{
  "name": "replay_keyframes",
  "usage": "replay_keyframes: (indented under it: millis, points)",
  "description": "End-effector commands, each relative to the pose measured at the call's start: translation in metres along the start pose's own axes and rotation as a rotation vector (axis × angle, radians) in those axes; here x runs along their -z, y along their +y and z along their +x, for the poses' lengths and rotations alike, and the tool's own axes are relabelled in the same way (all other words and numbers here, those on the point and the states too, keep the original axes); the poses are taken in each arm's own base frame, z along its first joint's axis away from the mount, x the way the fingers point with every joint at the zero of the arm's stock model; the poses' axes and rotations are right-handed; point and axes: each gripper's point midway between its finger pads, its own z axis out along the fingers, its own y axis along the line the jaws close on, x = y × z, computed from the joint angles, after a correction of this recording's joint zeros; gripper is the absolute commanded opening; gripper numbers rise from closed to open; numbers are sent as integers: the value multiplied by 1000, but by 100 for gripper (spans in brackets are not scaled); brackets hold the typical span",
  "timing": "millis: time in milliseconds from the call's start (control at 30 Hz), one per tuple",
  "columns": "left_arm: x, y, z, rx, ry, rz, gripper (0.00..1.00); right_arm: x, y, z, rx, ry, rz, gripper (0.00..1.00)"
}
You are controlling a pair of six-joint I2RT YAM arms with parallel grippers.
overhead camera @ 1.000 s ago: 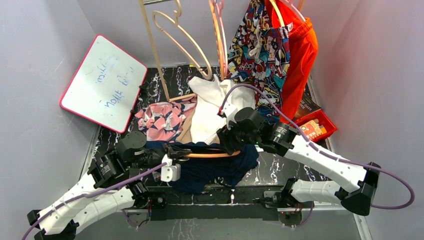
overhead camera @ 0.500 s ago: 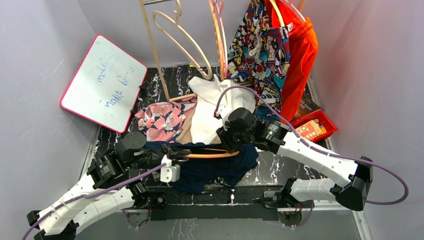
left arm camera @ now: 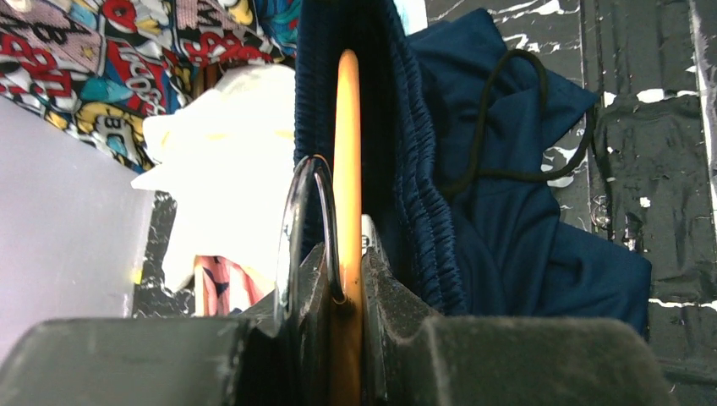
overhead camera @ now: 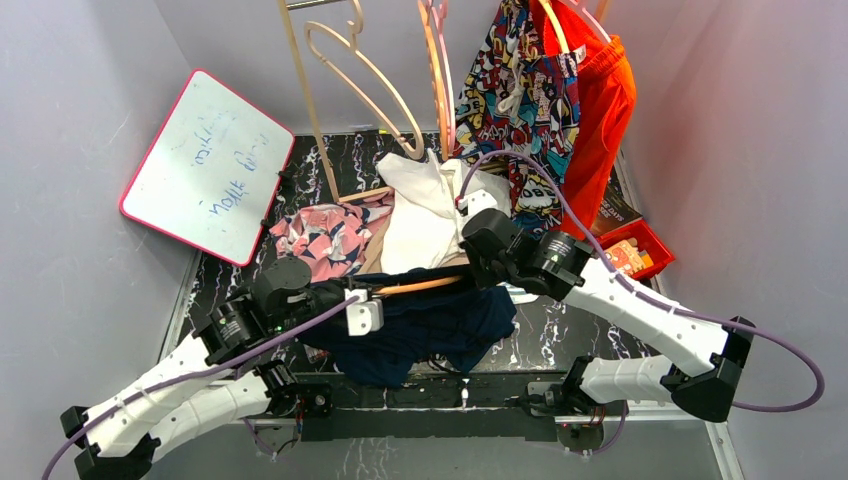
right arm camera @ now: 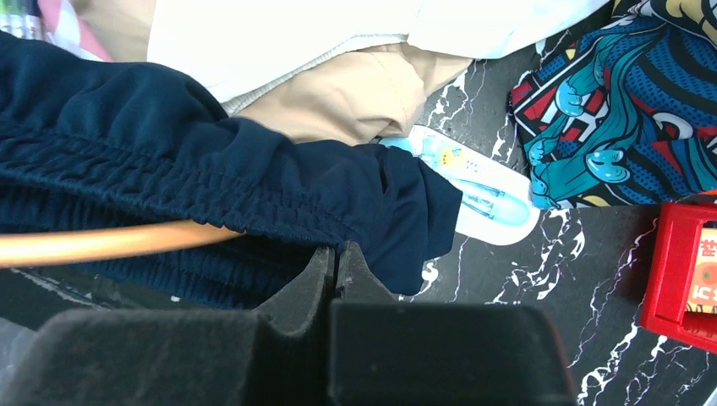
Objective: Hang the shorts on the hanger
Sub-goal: Hang the shorts on the hanger.
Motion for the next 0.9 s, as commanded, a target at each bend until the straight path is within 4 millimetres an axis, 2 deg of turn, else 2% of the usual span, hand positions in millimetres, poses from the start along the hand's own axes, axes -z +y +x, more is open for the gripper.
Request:
replay_keyframes:
  millis: [0,167,367,533,633,767,800,833,867]
  points:
    - [-3,20,20,35,116,-97,0,33,-17,-13,-46,-35,34,0]
    - [-10,19,15,46,105,-66,0,54,8,-45,-104,-131,-112,0]
    - [-25,20,-13,123,-20,-27,0,76,56,-92,-231,-255,-371,0]
    - [-36,30,-35,181,-118,-42,0,78,88,-113,-309,-278,-519,0]
    - [-39,37,-51,204,-189,-57,0,75,95,-122,-334,-291,-542,0]
    - [-44,42,-57,221,-217,-71,0,81,109,-129,-307,-304,-616,0]
    - [-44,43,-58,224,-221,-74,0,82,109,-130,-294,-306,-623,11]
    - [-44,44,-60,224,-226,-77,0,84,108,-129,-280,-311,-620,31]
    - [-42,46,-62,226,-234,-81,0,86,105,-129,-267,-321,-613,41]
